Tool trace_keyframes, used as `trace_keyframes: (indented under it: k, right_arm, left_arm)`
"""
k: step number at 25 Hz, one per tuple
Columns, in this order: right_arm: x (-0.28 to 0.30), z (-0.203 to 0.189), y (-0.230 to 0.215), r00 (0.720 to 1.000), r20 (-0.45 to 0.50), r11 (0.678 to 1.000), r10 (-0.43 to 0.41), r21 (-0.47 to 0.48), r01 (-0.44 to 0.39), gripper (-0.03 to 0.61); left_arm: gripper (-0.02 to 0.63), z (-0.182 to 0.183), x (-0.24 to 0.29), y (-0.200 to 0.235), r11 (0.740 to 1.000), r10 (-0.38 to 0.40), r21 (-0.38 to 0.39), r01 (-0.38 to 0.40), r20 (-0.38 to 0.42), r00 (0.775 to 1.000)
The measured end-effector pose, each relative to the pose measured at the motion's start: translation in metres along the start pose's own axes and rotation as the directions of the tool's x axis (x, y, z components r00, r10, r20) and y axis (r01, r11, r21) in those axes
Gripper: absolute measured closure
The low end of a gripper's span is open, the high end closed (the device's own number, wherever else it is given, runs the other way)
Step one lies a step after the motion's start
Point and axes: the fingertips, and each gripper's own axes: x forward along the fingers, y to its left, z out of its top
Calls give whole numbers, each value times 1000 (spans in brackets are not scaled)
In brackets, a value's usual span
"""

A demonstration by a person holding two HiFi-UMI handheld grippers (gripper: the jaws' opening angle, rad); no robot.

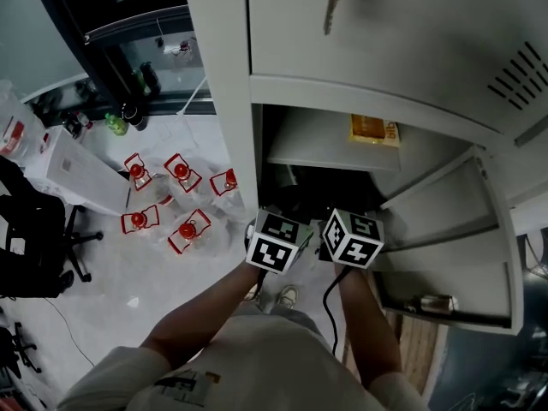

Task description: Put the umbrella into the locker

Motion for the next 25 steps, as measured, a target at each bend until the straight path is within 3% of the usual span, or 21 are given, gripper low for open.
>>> trace_keyframes:
  k: [12, 20, 25]
  right_arm:
    - [-75, 82, 35, 982, 169, 994, 87, -76, -75, 486]
    - [-123, 133, 47, 947, 289, 989, 137, -88, -116, 529]
    - [-152, 164, 55, 921, 351, 983, 169, -131, -131, 538]
  left_arm:
    - [606, 64, -56, -15, 998, -47, 54, 40, 140, 989]
    - [606, 123, -102, -30, 984, -77, 176, 31, 261, 962]
    - [606, 153, -134, -31, 964, -67, 265, -27, 340, 938]
